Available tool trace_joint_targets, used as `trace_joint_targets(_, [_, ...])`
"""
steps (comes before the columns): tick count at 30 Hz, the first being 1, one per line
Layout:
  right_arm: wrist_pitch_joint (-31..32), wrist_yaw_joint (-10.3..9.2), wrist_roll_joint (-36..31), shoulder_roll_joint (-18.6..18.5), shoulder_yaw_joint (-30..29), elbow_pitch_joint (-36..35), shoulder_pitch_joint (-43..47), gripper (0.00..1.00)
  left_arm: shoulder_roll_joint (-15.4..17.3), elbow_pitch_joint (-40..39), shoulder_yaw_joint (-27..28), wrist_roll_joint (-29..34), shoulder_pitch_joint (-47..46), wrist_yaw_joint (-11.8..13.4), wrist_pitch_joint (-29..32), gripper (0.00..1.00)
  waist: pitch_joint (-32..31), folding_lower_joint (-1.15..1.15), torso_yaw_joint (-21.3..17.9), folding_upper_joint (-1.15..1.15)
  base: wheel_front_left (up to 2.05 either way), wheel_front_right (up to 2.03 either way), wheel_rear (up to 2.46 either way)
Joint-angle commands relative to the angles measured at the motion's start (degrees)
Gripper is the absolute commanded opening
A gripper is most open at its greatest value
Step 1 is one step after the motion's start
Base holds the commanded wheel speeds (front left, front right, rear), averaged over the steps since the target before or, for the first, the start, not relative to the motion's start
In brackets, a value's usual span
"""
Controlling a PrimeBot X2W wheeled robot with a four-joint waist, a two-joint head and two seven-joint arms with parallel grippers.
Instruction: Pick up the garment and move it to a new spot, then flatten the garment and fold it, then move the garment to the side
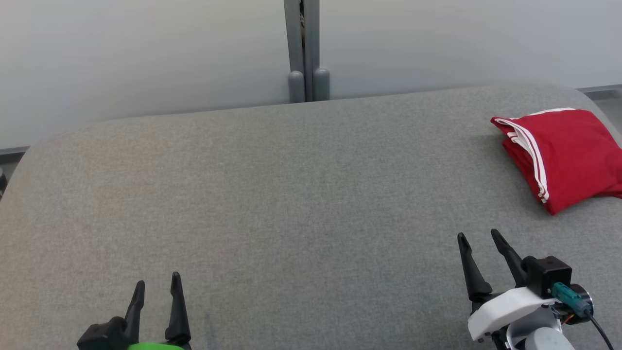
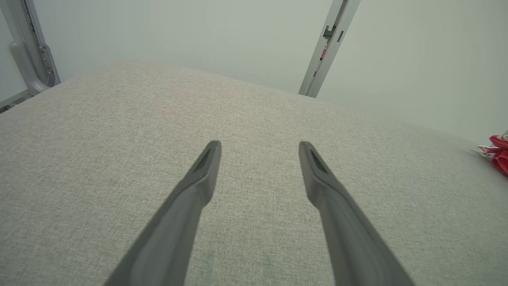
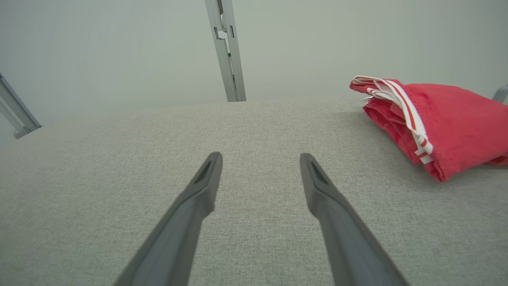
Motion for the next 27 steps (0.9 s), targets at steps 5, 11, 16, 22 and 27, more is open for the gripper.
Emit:
trace_joint_targets(5, [-0.23, -0.1, 0.31, -0.22, 0.15, -0.57, 1.04, 1.0, 0.07, 0.38, -0.4, -1.24, 1.29, 0.07, -0.16, 1.0, -0.32, 0.0, 0.2, 0.0, 0.0, 0.0, 0.0])
trace_joint_targets(11, [0.7, 0.0, 1.49, 0.31, -0.12, 0.89, 0.71, 0.0, -0.18, 1.65, -0.14, -3.08, 0.51, -0.04, 0.75, 0.0, -0.34, 0.0, 0.29, 0.0, 0.0, 0.0, 0.0])
trace_joint_targets(16, [2.34, 0.0, 7.0, 0.28, -0.78, 0.69, 0.32, 0.0, -0.17, 1.55, 0.52, -7.73, -0.4, -0.16, 2.22, 0.0, -0.31, 0.0, 0.37, 0.0, 0.0, 0.0, 0.0])
trace_joint_targets(22, [3.8, -0.01, 13.37, 0.24, -1.12, -0.03, 0.27, 0.0, -0.15, 1.16, 1.17, -13.05, -1.36, -0.19, 3.83, 0.0, -0.25, 0.0, 0.46, 0.0, 0.0, 0.0, 0.0])
trace_joint_targets(27, [5.0, -0.01, 18.39, 0.21, -1.45, -0.52, 0.17, 0.0, -0.13, 0.8, 1.69, -17.28, -2.05, -0.16, 5.1, 0.0, -0.2, 0.0, 0.53, 0.0, 0.0, 0.0, 0.0])
